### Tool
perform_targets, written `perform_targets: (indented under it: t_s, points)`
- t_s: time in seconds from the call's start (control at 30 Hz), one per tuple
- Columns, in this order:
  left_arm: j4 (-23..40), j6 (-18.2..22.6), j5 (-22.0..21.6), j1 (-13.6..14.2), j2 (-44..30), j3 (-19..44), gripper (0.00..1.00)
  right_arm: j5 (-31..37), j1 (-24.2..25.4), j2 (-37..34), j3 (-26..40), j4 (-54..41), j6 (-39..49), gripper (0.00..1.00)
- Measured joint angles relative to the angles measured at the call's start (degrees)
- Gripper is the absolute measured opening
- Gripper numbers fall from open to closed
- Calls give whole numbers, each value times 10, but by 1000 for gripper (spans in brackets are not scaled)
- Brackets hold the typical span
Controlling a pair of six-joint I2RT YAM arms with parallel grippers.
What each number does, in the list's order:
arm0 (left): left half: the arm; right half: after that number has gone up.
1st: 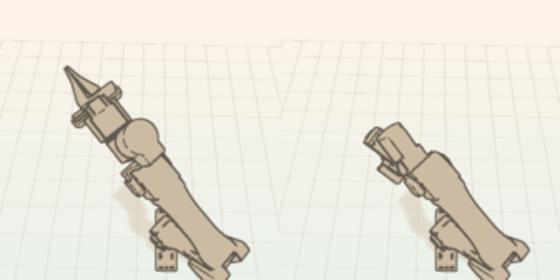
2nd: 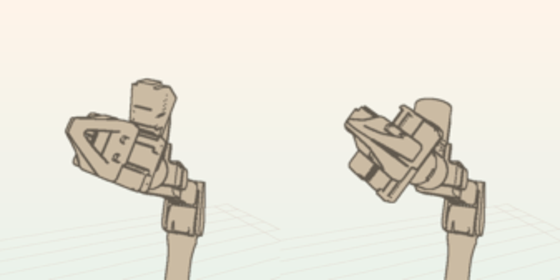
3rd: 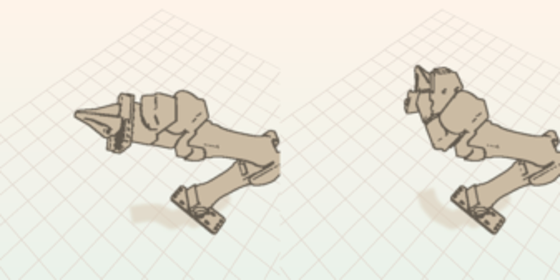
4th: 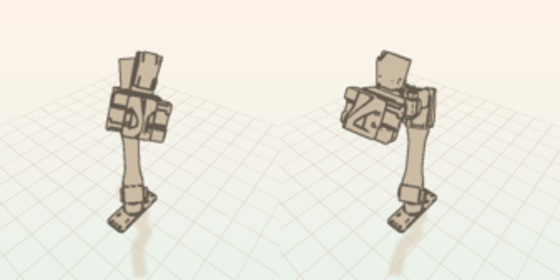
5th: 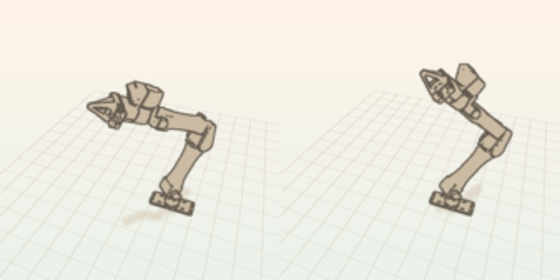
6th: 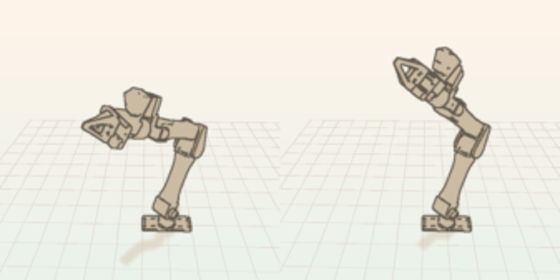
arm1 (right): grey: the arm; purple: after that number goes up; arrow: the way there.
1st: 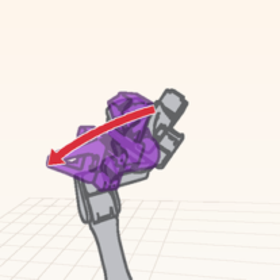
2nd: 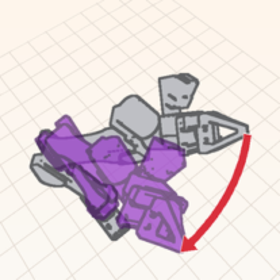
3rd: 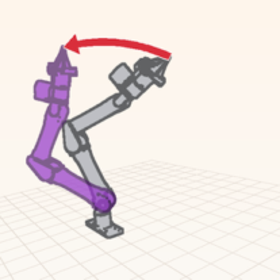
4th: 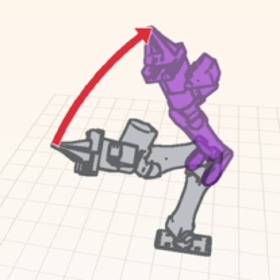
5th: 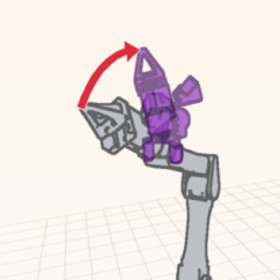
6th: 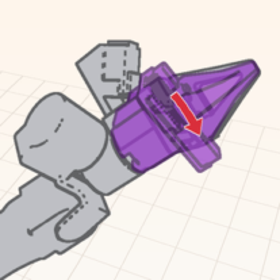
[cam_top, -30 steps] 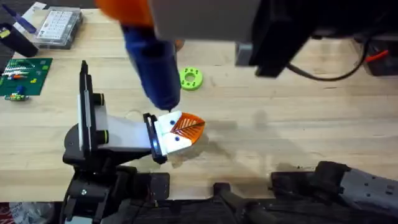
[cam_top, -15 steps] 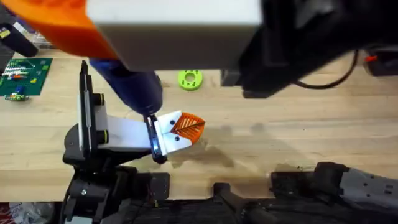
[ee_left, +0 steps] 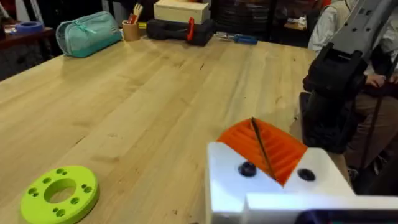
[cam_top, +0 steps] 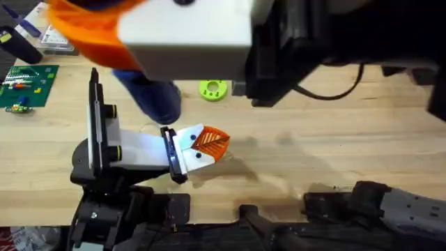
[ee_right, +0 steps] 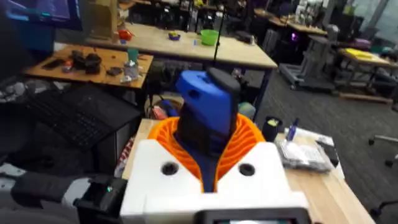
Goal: Pick up the gripper from the table and insert it into the empty holder that is missing its gripper. Then pick up a screw, insert it into the mounting hole, and use the screwdriver to tighten it. Finally, clean up the table by picking up the vegetable and placing it into the bucket.
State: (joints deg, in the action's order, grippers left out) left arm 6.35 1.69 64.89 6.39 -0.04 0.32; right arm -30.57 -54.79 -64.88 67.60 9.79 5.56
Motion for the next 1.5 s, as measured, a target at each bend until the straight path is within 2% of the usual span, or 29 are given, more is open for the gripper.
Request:
perform_targets:
  t_s: [0.43, 0.87, 1.3, 1.5]
  points:
    - [0, 0, 0, 0, 0, 0, 13, -79, 60, 0, -36, 5, -5, 56]
    - [0, 0, 0, 0, 0, 0, 13, -110, 62, 0, -97, 80, -25, 56]
    - [0, 0, 0, 0, 0, 0, 13, -133, 62, 0, -113, 70, -12, 56]
    - [0, 0, 0, 0, 0, 0, 13, -132, 62, 0, -132, 98, -13, 58]
